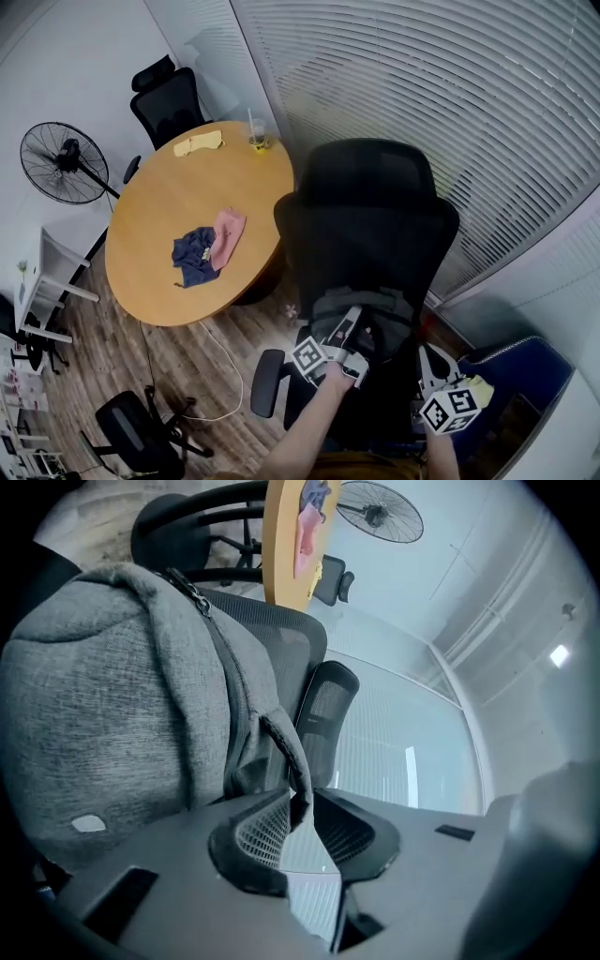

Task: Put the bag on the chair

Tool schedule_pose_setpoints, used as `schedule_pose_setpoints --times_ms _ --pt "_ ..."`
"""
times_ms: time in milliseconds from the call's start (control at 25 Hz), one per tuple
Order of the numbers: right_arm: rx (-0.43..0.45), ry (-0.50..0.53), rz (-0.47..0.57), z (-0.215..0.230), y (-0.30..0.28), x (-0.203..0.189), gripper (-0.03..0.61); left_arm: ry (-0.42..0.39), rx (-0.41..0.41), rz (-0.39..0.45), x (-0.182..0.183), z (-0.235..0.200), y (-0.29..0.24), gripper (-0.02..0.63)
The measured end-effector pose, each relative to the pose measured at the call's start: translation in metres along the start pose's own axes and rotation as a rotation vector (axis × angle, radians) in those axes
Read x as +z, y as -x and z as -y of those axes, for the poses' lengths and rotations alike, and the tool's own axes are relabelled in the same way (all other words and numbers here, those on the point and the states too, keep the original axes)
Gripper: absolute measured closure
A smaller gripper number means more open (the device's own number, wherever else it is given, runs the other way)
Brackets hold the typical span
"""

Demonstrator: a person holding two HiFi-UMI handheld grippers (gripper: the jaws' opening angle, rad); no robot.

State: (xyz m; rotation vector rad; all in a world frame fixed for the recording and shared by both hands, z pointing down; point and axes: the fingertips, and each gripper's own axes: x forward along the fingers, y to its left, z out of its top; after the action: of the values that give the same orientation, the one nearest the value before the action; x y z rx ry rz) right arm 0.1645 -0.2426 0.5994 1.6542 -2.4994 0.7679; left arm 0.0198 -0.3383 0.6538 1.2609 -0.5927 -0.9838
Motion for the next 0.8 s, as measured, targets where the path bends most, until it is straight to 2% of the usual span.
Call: schedule_pose_setpoints --times_ms 360,440,560,640,720,760,800 --pt "0.000 0.001 0.009 -0.004 0.001 0.003 0.566 -0.045 0.017 -0.033 -0.005 0.004 0.002 0.558" --pt "0.001 0.004 0.012 -0.005 0.001 0.005 0.566 -0.111 0.033 -0.084 -0.013 0.009 -0.001 0.562" --pt "-0.001 0.007 0.020 -0.007 0.001 0.011 0.566 -0.254 0.023 -0.225 -0.040 0.030 -0.013 0.571" --pt "0.003 0.009 0.031 -0.009 0.000 0.014 0.566 -0.332 0.044 -0.262 -0.047 0.037 -0.015 0.577" --pt "0.007 0.013 0.042 -0.013 0.001 0.018 0.566 -0.440 0.101 -0.284 -0.044 0.034 -0.012 0.589" --pt "0.006 0.017 0.049 -0.015 0.001 0.020 0.566 -0.463 0.103 -0.300 -0.045 0.037 -0.011 0.589" --pt "0.000 0.028 0.057 -0.016 0.002 0.023 0.566 -0.450 0.084 -0.313 -0.048 0.043 -0.012 0.589"
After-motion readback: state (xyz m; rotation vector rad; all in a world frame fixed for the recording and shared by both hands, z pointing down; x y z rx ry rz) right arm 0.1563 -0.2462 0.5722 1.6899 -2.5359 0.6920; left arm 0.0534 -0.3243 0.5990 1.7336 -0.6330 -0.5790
